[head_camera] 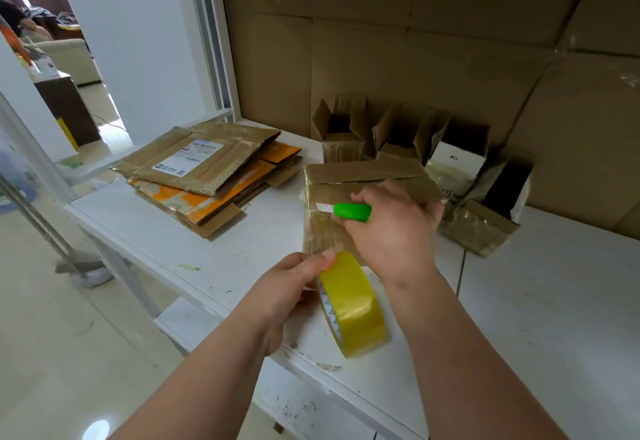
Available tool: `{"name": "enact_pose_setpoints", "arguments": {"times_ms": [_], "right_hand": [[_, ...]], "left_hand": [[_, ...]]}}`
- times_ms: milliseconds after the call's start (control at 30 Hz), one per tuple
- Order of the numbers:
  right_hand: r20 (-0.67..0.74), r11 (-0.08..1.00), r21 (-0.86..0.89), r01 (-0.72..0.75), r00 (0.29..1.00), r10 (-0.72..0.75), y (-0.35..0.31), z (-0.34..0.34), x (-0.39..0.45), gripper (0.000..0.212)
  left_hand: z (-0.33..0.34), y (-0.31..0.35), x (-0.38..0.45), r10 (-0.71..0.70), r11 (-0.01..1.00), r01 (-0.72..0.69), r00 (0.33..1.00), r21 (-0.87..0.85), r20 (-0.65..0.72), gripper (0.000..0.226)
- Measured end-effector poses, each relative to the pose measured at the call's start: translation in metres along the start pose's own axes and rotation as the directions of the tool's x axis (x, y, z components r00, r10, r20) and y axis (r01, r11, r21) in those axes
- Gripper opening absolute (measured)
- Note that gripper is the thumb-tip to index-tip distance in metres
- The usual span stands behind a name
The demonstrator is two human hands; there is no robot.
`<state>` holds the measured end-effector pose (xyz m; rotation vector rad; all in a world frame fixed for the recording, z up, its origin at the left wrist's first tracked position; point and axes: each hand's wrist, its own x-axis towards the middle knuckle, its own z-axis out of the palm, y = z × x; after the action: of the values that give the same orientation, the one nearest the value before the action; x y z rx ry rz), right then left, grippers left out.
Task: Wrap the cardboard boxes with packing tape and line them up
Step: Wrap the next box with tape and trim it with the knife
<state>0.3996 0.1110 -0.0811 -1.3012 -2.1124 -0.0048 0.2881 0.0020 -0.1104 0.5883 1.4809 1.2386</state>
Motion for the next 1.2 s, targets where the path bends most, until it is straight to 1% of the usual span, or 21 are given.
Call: {"name": "enact_pose_setpoints", "arguments": {"times_ms": [67, 167, 300, 400, 467, 533, 667, 733, 833, 933, 1033, 1200], "right_hand": [[0.007, 1.000, -0.001, -0.005, 1.000, 0.005, -0.001, -0.001, 0.001, 0.041], [0.037, 1.000, 0.016, -0.010, 0.999, 0.010, -0.001, -0.003, 0.000, 0.039], [0.176, 0.997, 0.063, -0.038, 0.984, 0.027, 0.004, -0.011, 0.002, 0.037], [0.282, 0.992, 0.114, -0.053, 0.959, 0.019, 0.009, -0.022, 0.002, 0.045], [0.324, 0.984, 0.166, -0.067, 0.946, 0.010, 0.010, -0.030, -0.001, 0.054], [0.346, 0.971, 0.218, -0.099, 0.938, 0.017, 0.011, -0.036, -0.006, 0.058], [0.357, 0.937, 0.305, -0.172, 0.933, 0.055, 0.015, -0.048, -0.011, 0.040], [0.395, 0.935, 0.319, -0.158, 0.918, 0.020, 0.018, -0.053, -0.012, 0.032], [0.505, 0.939, 0.318, -0.133, 0.862, -0.049, 0.021, -0.058, -0.014, 0.020], [0.540, 0.932, 0.328, -0.158, 0.840, -0.047, 0.022, -0.059, -0.017, 0.013], [0.544, 0.937, 0.316, -0.147, 0.838, -0.052, 0.019, -0.060, -0.018, 0.010], [0.517, 0.975, 0.216, -0.054, 0.853, -0.067, 0.009, -0.058, -0.019, 0.010]], "left_hand": [[-0.003, 0.002, 0.000, -0.005, 1.000, 0.005, 1.000, -0.024, -0.004, 0.064], [-0.005, 0.002, 0.001, 0.036, 0.994, -0.034, 0.999, -0.103, 0.018, 0.051], [-0.006, 0.005, 0.001, 0.082, 0.976, -0.074, 0.996, -0.205, 0.031, 0.041], [-0.008, 0.006, 0.004, 0.056, 0.977, -0.054, 0.998, -0.205, 0.001, 0.025], [-0.008, 0.005, 0.005, 0.049, 0.983, -0.053, 0.998, -0.176, -0.025, 0.014], [-0.007, 0.004, 0.006, 0.050, 0.985, -0.058, 0.997, -0.164, -0.053, 0.015], [-0.006, 0.004, 0.010, 0.043, 0.988, -0.056, 0.995, -0.144, -0.092, 0.021], [-0.004, 0.005, 0.010, 0.046, 0.990, -0.056, 0.996, -0.130, -0.078, 0.029], [-0.002, 0.006, 0.008, 0.063, 0.991, -0.067, 0.997, -0.120, -0.041, 0.019], [-0.003, 0.005, 0.011, 0.059, 0.988, -0.066, 0.997, -0.141, -0.056, 0.002], [-0.001, 0.004, 0.013, 0.055, 0.985, -0.068, 0.995, -0.160, -0.083, 0.007], [0.001, 0.002, 0.016, 0.045, 0.978, -0.067, 0.992, -0.197, -0.115, 0.011]]}}
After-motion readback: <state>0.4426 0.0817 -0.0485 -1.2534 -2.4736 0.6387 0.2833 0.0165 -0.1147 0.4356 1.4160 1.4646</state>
